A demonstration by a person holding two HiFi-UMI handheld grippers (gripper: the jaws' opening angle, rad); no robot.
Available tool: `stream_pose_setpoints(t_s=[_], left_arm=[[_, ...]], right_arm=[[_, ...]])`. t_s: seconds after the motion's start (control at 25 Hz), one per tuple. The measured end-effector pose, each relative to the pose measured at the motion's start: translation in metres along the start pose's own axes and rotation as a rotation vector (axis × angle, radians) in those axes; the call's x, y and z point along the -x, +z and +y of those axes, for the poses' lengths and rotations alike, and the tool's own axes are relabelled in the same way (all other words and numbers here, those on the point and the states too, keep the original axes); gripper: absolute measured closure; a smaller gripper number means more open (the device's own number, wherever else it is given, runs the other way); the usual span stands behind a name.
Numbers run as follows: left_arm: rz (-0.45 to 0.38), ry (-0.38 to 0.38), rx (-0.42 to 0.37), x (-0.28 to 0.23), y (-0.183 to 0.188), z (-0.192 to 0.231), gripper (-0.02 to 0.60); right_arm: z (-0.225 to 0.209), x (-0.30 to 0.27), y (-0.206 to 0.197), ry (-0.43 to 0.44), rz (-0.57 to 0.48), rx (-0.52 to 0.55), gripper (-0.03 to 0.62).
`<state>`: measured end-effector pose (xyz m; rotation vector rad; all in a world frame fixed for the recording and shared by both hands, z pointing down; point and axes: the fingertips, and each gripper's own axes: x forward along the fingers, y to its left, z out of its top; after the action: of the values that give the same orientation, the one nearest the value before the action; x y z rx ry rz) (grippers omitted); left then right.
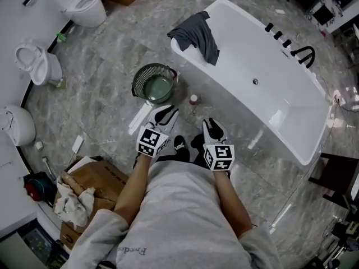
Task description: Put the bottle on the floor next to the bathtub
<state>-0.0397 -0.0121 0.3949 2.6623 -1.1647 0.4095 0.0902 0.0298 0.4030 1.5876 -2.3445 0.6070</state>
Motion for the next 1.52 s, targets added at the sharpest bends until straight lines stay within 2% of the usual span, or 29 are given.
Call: stream_pose_setpoints(t_s=[0.44,0.6,1.28,1.52], left_arm=[[-0.014,-0.021,0.047,-0.005,0.001,-0.006,0.525],[-0.015,-0.044,0.087,-0.006,0.001,-0.005,0.525],[-0.023,-0.052,0.076,-0.009,0.003,-0.006,0.525],[-0.023,-0.056,0.093,-0.011,0.0,-0.004,0.525]], right_arm=[[0.004,-0.004,-0.005,-0.016,0.003,-0.013,0.59],[-0.001,-0.007,-0.003,-0.018,0.007,-0.021,0.592],[-0.005,-0.008,0.007,-0.004,-0.016,-0.001,0.594],[-0.006,-0.008,0.013,-0.007,-0.038,0.01,0.594]])
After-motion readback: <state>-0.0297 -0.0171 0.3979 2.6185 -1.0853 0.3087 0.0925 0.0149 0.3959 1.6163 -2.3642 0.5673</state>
